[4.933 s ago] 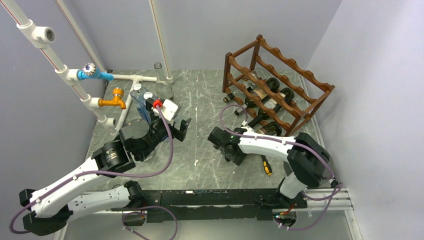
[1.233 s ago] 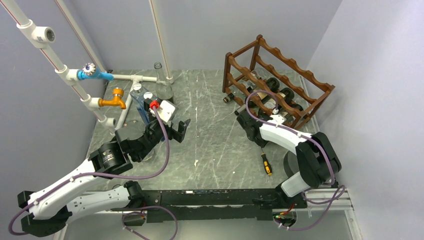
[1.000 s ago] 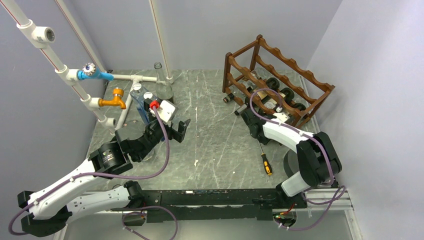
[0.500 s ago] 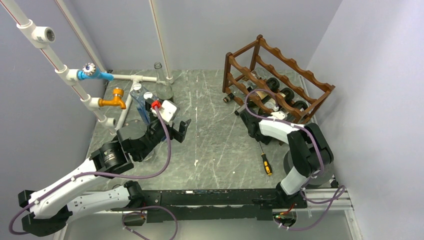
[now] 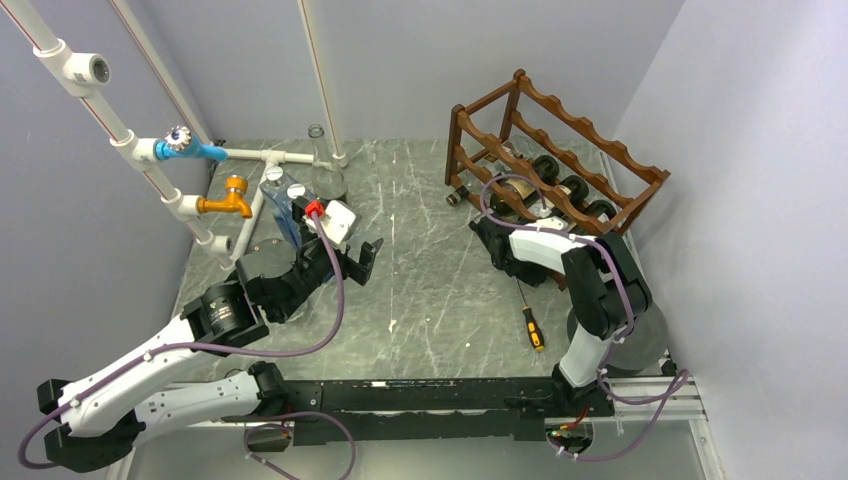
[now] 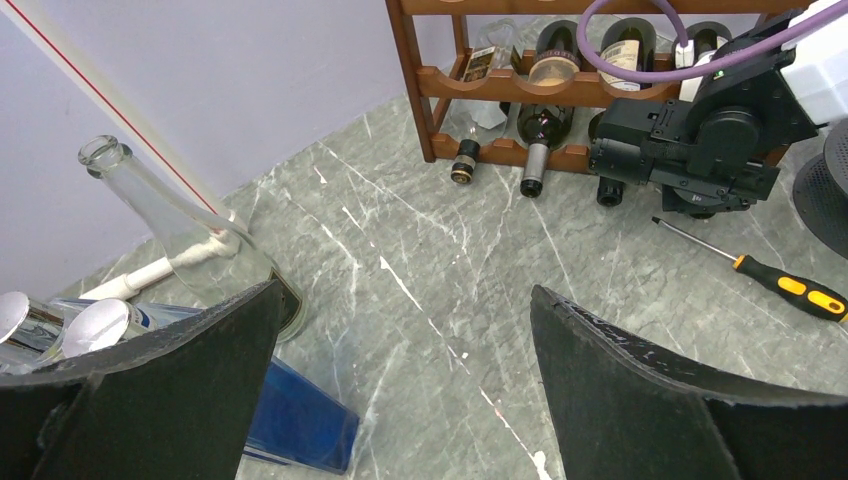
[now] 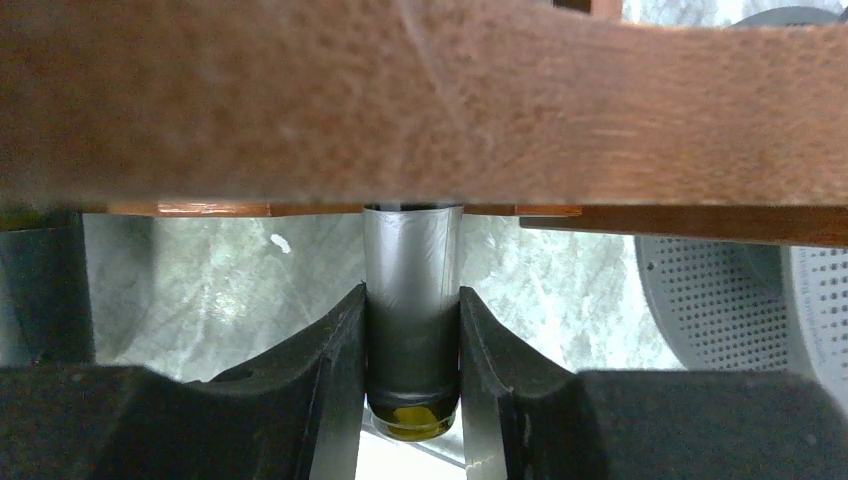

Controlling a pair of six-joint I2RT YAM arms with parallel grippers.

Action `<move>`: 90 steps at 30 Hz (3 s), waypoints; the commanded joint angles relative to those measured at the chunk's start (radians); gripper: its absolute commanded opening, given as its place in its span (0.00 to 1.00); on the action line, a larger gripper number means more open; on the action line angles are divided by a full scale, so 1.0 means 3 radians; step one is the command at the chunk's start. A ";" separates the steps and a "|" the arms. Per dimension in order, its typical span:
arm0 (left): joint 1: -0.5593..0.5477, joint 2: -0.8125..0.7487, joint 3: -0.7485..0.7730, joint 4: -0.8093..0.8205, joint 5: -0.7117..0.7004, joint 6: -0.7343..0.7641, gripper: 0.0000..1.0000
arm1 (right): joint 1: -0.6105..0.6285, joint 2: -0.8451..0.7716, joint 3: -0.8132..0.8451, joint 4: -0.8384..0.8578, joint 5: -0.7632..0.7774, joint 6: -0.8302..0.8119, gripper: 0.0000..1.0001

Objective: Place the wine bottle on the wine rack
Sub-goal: Place the wine bottle in the wine rack, then pick up the wine bottle from the center of the board.

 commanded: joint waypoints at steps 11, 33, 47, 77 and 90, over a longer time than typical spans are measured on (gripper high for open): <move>0.0004 -0.0019 0.0056 0.0055 0.0004 0.0028 0.99 | -0.0043 0.0008 0.0228 -0.0124 0.0362 -0.0448 0.00; 0.0004 -0.0019 0.0055 0.0055 0.0027 0.0005 0.99 | 0.0045 -0.0334 0.0169 0.0111 0.0198 -0.0862 0.68; 0.0005 -0.0046 0.0081 0.0025 0.0118 -0.0060 0.99 | 0.0789 -0.2048 -0.0122 0.0484 -0.0076 -0.2098 1.00; 0.0004 -0.0113 0.0059 0.0044 0.0083 -0.0054 0.99 | -0.0169 -0.2795 0.0690 0.0613 -0.0814 -0.3204 0.89; 0.0093 -0.0152 0.0490 -0.0786 -0.0639 -0.0339 0.99 | -0.0165 -0.2740 0.0579 0.1339 -0.2385 -0.3141 0.90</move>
